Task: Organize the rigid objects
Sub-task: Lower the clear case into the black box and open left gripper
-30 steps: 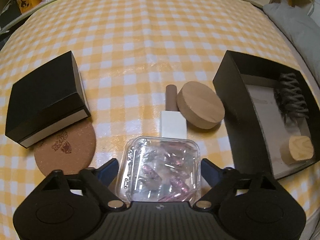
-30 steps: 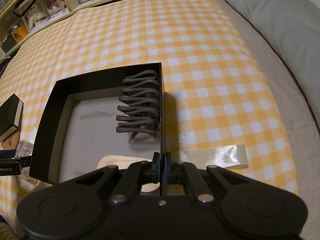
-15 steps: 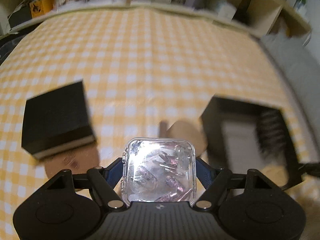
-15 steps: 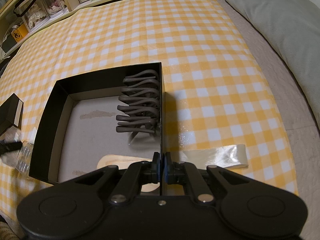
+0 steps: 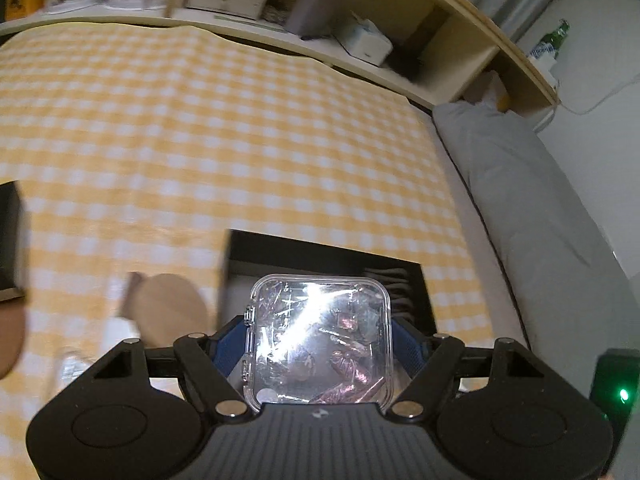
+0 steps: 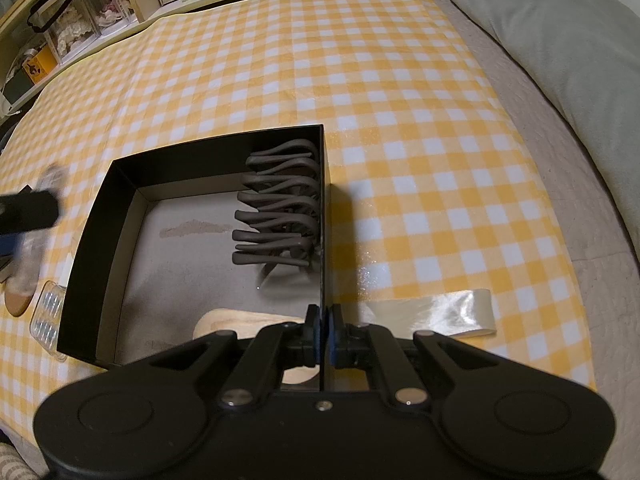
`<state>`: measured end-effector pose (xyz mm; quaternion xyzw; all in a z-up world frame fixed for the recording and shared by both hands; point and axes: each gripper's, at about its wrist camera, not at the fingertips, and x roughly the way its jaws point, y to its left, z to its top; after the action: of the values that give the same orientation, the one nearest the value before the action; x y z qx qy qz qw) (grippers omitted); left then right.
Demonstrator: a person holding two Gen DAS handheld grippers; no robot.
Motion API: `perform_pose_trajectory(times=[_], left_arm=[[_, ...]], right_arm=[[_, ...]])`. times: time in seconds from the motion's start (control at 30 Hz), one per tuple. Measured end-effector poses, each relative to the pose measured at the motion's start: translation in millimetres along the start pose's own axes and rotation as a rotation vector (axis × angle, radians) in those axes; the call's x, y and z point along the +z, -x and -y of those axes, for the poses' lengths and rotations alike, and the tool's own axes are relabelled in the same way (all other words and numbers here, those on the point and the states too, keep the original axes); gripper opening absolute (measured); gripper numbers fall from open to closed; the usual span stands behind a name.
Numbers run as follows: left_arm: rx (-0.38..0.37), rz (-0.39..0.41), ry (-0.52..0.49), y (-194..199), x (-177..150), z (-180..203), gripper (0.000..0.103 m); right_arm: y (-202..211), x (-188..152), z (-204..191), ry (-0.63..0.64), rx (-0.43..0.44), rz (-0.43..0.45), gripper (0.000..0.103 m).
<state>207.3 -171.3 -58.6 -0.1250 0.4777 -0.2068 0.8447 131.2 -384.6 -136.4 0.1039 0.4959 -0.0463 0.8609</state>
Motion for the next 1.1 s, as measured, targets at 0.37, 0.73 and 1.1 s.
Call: perform_pose_trajectory(times=[0.37, 0.73, 1.1], left_arm=[[0.132, -0.008, 0.006, -74.9, -2.3, 13.1, 0.076], [0.080, 0.030, 0.007, -88.3, 6.1, 11.6, 0.094], [0.115, -0.077, -0.113, -80.3, 8.9, 3.9, 0.034]], right_arm=[[0.2, 0.0, 0.0, 0.003, -0.002, 0.000, 0.004], [0.2, 0.1, 1.0, 0.007, 0.003, 0.000, 0.005], [0.6, 0.1, 1.3, 0.007, 0.004, 0.001, 0.005]])
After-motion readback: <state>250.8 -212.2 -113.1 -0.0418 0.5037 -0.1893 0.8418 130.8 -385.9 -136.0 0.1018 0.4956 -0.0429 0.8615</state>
